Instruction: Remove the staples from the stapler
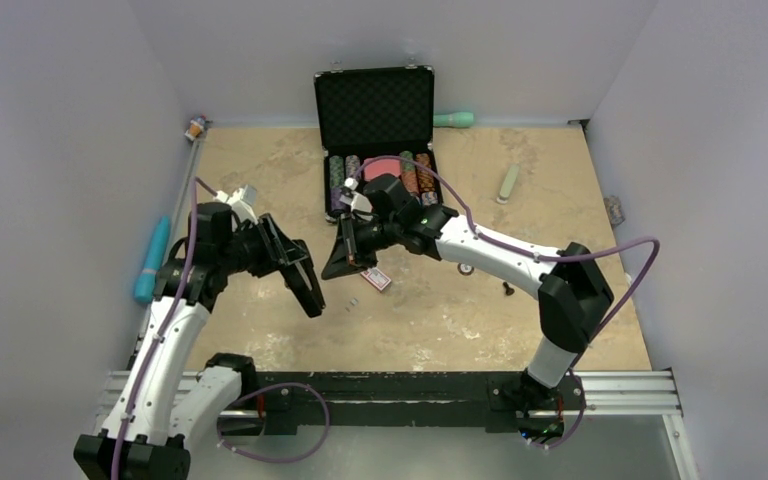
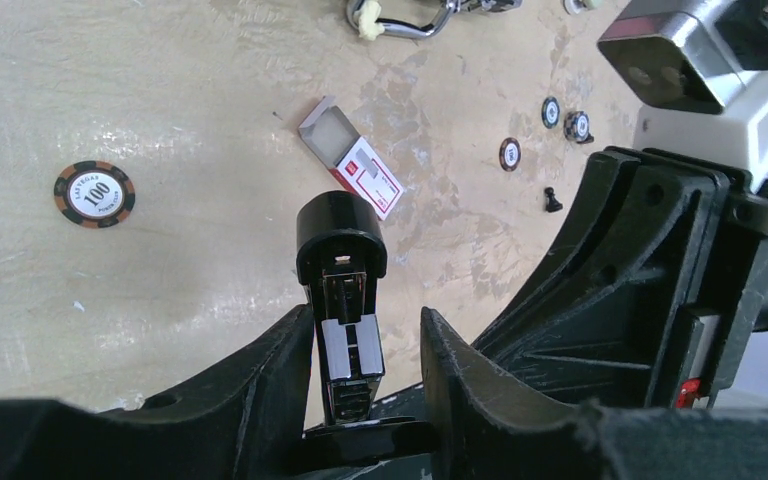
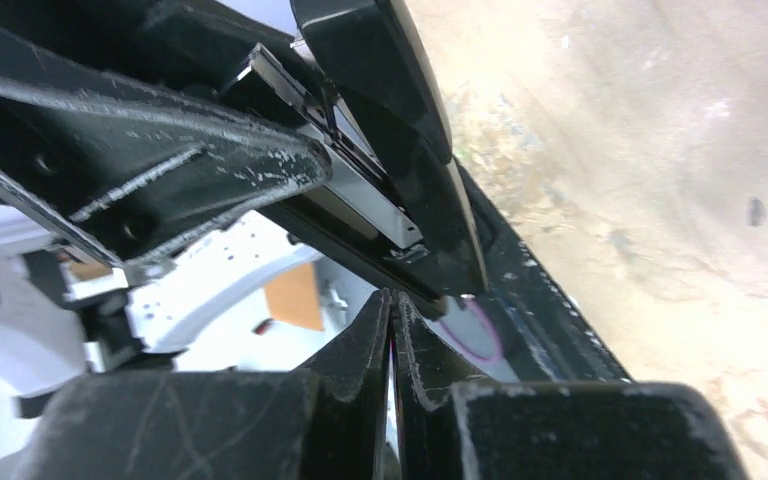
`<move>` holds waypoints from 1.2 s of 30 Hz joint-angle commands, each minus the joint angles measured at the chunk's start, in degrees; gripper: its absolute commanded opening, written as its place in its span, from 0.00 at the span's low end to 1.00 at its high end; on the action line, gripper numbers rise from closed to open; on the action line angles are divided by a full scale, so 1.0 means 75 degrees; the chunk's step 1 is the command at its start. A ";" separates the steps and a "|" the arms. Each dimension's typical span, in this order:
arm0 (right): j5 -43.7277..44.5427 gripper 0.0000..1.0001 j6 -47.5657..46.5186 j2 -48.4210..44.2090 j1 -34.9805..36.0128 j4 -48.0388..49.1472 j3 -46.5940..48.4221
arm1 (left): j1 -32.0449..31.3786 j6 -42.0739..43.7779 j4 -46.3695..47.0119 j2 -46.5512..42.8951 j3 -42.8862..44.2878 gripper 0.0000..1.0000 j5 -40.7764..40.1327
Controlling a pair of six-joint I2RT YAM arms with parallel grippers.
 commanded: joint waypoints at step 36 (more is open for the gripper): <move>0.1576 0.41 -0.1784 0.1437 -0.0032 -0.1451 0.0778 | -0.0039 -0.0325 0.0323 0.1274 0.1532 0.00 0.2154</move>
